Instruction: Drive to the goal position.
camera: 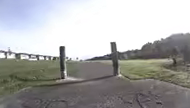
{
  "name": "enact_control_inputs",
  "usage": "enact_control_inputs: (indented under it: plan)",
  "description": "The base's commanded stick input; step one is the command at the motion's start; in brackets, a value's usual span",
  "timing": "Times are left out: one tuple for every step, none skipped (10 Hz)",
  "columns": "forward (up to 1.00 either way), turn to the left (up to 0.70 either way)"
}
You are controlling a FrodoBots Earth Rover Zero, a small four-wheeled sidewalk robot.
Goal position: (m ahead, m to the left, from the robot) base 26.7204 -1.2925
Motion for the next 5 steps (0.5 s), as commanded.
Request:
enact_control_inputs:
  plan:
    - [1.0, 0.25]
    - [1.0, 0.08]
    - [1.0, 0.0]
    - [1.0, 0.0]
    - [1.0, 0.0]
